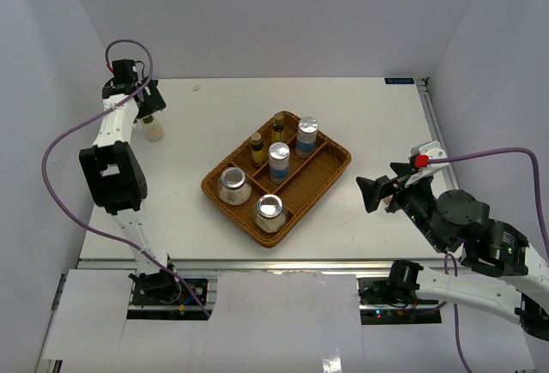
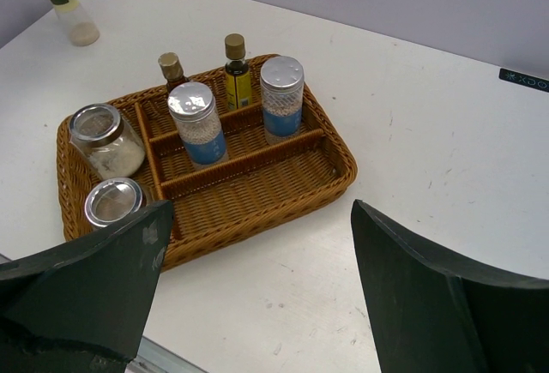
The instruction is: Organize the condiment bottles
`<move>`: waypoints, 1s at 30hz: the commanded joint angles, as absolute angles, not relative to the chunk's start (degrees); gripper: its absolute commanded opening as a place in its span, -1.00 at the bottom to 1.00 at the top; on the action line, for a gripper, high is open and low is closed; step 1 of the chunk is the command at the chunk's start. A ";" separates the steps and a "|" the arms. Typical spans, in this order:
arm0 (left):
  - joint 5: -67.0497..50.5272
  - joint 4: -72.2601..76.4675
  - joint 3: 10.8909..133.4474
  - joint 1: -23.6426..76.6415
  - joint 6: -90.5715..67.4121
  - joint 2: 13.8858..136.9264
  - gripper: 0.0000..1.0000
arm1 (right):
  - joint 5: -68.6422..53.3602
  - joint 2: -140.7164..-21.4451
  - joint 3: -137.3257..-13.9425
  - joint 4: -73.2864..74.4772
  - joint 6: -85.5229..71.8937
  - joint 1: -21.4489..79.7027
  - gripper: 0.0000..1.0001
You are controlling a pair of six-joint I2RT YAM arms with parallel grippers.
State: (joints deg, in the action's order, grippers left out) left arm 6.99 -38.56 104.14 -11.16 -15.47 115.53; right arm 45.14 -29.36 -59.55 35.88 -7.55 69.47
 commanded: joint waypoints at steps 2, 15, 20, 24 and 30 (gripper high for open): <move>7.36 -36.02 106.30 -11.51 -15.05 117.35 0.87 | 47.72 -29.51 -59.86 33.05 -6.11 69.50 0.81; 10.48 -36.02 109.74 -11.51 -15.06 121.92 0.73 | 49.82 -29.01 -60.85 32.80 -4.47 69.52 0.81; 9.62 -36.14 109.38 -11.59 -14.69 122.49 0.61 | 50.54 -28.75 -61.10 32.49 -4.01 69.51 0.80; 8.81 -37.04 108.88 -11.51 -15.14 122.48 0.48 | 50.32 -29.22 -61.02 32.15 -3.96 69.52 0.80; 9.89 -37.57 107.27 -11.51 -14.99 121.89 0.30 | 49.73 -29.56 -61.08 32.15 -4.44 69.52 0.80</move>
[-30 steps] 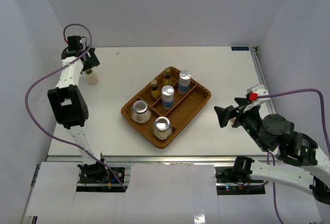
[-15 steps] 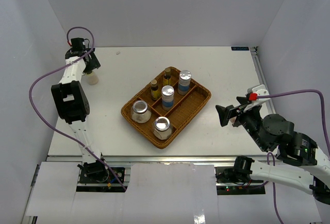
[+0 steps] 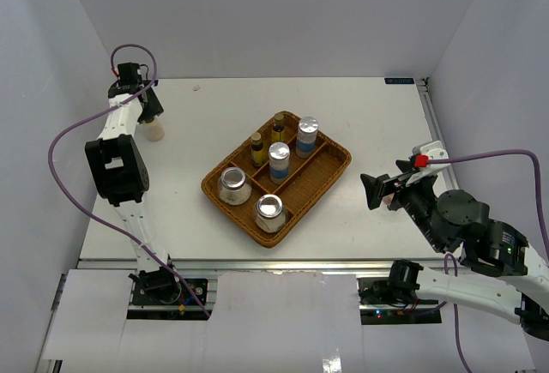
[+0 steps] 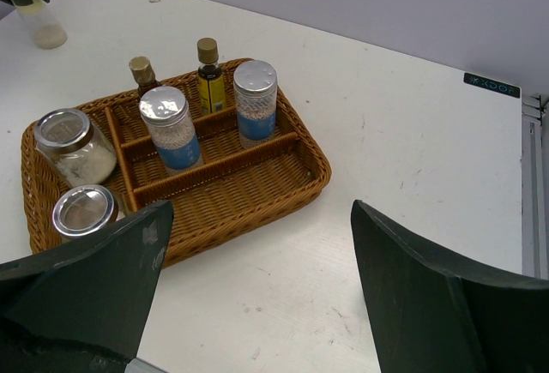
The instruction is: Organize the condiment bottles
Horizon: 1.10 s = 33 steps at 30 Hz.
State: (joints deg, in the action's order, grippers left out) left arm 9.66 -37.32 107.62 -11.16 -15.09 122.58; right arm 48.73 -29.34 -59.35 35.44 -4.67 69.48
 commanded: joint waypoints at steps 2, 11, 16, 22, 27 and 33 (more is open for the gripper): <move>10.15 -37.76 107.08 -11.51 -14.80 121.90 0.14 | 49.44 -29.53 -61.30 32.53 -4.77 69.52 0.80; 7.54 -39.67 106.04 -11.30 -15.99 119.78 -1.00 | 52.54 -29.87 -59.88 33.55 -7.43 69.52 0.80; 6.10 -39.38 103.61 -8.60 -16.93 115.07 -1.00 | 58.09 -34.61 -58.69 35.95 -9.17 69.45 0.81; 5.63 -42.77 105.74 -1.24 -15.80 109.17 -1.00 | 57.92 -37.99 -58.64 36.24 -13.45 69.52 0.80; 7.43 -48.04 112.15 6.13 -13.86 105.36 -1.00 | 58.92 -38.20 -59.33 37.91 -17.03 69.43 0.81; 4.61 -52.22 119.54 13.13 -12.24 101.29 -1.00 | 60.68 -38.61 -56.86 35.60 -16.03 69.13 0.81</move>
State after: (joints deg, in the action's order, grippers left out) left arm 6.39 -48.80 113.71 10.33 -14.31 109.20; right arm 56.63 -38.60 -58.25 38.79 -15.07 69.43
